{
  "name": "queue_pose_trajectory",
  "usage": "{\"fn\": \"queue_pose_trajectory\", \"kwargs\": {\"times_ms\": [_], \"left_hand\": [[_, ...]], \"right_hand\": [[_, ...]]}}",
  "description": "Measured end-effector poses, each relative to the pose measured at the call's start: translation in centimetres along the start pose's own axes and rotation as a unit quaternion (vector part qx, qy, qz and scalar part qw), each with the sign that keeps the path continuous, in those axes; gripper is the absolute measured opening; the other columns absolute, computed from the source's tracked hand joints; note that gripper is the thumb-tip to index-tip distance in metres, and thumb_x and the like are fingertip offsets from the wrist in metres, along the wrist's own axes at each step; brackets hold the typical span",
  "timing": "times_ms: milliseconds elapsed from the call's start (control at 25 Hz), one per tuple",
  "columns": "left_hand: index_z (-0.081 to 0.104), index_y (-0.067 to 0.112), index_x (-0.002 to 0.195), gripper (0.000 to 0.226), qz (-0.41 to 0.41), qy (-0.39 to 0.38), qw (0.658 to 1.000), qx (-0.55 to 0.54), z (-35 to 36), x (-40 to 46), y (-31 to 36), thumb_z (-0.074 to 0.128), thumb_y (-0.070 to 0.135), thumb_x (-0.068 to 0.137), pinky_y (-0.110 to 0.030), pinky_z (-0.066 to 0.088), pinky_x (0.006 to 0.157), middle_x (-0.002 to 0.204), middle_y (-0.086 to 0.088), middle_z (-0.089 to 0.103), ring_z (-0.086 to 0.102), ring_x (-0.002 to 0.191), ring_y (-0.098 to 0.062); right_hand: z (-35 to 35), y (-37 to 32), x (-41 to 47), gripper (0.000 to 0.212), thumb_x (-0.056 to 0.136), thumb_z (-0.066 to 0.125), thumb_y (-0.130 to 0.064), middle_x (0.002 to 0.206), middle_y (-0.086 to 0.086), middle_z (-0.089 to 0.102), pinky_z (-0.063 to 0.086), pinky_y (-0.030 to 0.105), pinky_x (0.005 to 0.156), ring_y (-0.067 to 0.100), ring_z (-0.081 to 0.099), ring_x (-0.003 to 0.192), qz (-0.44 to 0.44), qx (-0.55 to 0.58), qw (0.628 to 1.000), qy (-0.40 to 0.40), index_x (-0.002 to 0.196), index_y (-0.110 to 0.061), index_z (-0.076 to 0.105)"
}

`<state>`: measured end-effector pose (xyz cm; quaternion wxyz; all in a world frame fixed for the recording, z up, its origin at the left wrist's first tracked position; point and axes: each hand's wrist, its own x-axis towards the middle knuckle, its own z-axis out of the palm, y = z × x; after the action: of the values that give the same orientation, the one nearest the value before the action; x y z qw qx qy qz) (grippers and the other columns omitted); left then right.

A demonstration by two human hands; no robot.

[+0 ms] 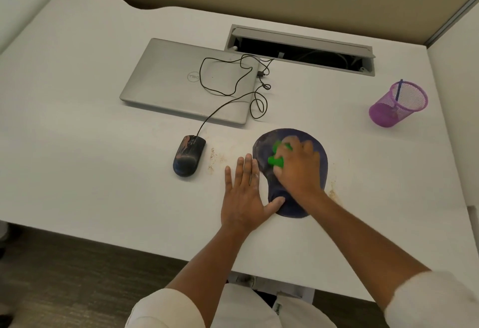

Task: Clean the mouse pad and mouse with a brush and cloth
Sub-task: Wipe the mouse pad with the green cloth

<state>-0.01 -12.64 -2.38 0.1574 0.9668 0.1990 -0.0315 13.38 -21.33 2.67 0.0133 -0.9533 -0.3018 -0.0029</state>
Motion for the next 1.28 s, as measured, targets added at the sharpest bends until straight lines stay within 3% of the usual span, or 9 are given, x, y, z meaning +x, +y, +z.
{"fn": "queue_pose_trajectory", "kwargs": {"times_ms": [160,280,520,760,960,1280], "left_hand": [[-0.008,0.014,0.162,0.108,-0.004,-0.007,1.000,-0.004,-0.1,0.0,0.1,0.021,0.087,0.088,-0.050,-0.011,0.125,0.170,-0.006,-0.016,-0.025,0.154,-0.020],[-0.010,0.014,0.162,0.110,-0.003,-0.005,1.000,-0.004,-0.1,0.0,0.0,0.023,0.087,0.087,-0.051,-0.011,0.125,0.170,-0.006,-0.017,-0.025,0.154,-0.020],[-0.003,0.018,0.163,0.105,0.008,0.024,1.000,-0.001,0.3,-0.1,0.0,0.025,0.086,0.088,-0.054,-0.008,0.126,0.171,-0.007,-0.013,-0.019,0.156,-0.023],[-0.008,0.022,0.163,0.104,0.000,0.001,1.000,0.001,0.0,0.0,0.0,0.023,0.087,0.088,-0.054,-0.009,0.125,0.170,-0.005,-0.017,-0.021,0.155,-0.023],[-0.004,0.021,0.163,0.102,0.002,0.019,1.000,0.010,0.1,0.0,0.1,0.017,0.087,0.088,-0.054,-0.007,0.125,0.171,-0.006,-0.013,-0.020,0.156,-0.023],[-0.005,0.023,0.163,0.104,-0.001,0.004,1.000,-0.001,0.0,0.0,0.1,0.025,0.086,0.087,-0.053,-0.009,0.125,0.171,-0.006,-0.013,-0.019,0.156,-0.023]], "right_hand": [[-0.9,1.3,4.0,0.033,0.083,0.070,-0.032,0.124,0.002,0.051,0.041,0.039,0.079,0.029,0.047,0.106,0.034,0.013,0.999,-0.036,0.114,-0.022,0.064],[-1.0,0.5,0.5,0.033,0.082,0.070,-0.033,0.127,0.001,0.050,0.043,0.040,0.080,0.029,0.047,0.106,0.008,-0.028,0.999,-0.046,0.113,-0.024,0.063],[0.1,0.5,-2.3,0.034,0.079,0.073,-0.034,0.127,0.004,0.055,0.045,0.043,0.076,0.031,0.051,0.101,-0.051,-0.059,0.997,-0.001,0.110,-0.021,0.067],[-1.0,1.2,4.8,0.029,0.084,0.069,-0.032,0.122,0.002,0.053,0.043,0.041,0.081,0.030,0.048,0.106,0.025,0.002,1.000,-0.019,0.111,-0.021,0.066],[-0.6,-0.7,-2.8,0.028,0.085,0.067,-0.039,0.127,-0.001,0.056,0.044,0.040,0.077,0.027,0.050,0.101,-0.088,-0.014,0.996,-0.012,0.111,-0.026,0.068],[-0.2,2.3,6.6,0.026,0.083,0.067,-0.033,0.121,0.000,0.050,0.036,0.037,0.077,0.029,0.044,0.106,0.035,0.079,0.996,-0.028,0.108,-0.026,0.066]]}}
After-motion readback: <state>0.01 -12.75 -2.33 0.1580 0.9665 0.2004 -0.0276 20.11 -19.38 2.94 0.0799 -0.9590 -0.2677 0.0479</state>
